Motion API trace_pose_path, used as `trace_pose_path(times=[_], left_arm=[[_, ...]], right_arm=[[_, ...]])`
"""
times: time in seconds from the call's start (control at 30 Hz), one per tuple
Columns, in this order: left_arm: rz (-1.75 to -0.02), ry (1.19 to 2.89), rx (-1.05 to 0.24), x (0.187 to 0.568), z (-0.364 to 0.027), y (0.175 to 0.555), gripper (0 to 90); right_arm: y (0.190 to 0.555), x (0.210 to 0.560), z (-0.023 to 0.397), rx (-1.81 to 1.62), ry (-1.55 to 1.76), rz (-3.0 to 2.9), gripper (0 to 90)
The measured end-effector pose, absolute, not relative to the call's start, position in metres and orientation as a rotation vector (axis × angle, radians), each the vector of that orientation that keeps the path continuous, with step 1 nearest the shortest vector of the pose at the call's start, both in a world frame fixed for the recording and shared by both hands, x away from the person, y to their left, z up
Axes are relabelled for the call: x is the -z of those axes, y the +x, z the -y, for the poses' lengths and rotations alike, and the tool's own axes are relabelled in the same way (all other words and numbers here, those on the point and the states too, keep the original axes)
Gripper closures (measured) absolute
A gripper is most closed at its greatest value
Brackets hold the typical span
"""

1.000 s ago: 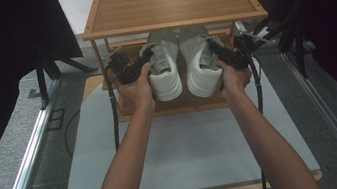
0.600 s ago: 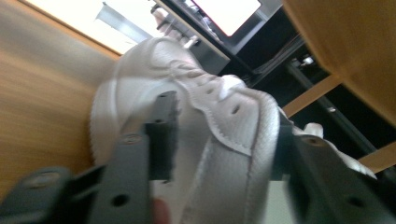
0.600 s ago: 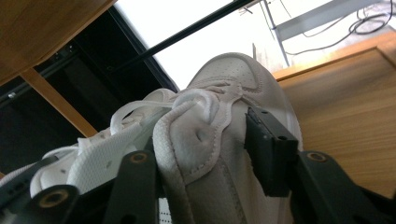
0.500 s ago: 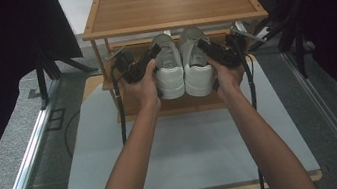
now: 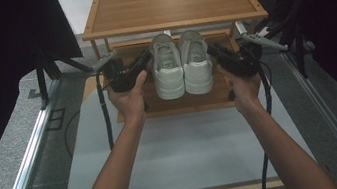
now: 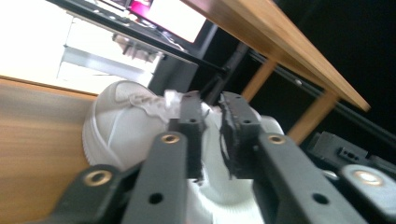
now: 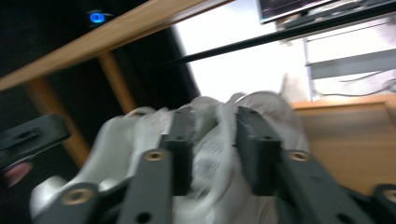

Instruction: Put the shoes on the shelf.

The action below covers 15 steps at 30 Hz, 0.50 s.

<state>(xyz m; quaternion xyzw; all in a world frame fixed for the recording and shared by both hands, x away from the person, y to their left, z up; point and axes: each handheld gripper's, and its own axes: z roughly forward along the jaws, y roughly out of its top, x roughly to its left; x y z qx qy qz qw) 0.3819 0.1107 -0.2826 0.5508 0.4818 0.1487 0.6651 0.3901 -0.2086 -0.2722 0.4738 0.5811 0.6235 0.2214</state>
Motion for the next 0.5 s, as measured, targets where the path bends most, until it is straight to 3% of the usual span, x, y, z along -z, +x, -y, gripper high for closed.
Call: trace_pose_path(times=[0.13, 0.27, 0.5], left_arm=[[-1.007, 1.314, -0.326, 0.292, -0.118, 0.360, 88.0], [-0.921, 1.422, -0.315, 0.305, -0.114, 0.341, 88.4], [-0.893, 1.546, -0.326, 0.329, -0.103, 0.336, 90.0]], right_arm=[[0.359, 0.283, 0.213, -1.776, 1.214, -1.672, 83.0], [0.339, 0.300, 0.212, -1.766, 1.137, -1.744, 88.8], [0.341, 0.321, 0.201, -1.685, 1.115, -1.862, 89.9]])
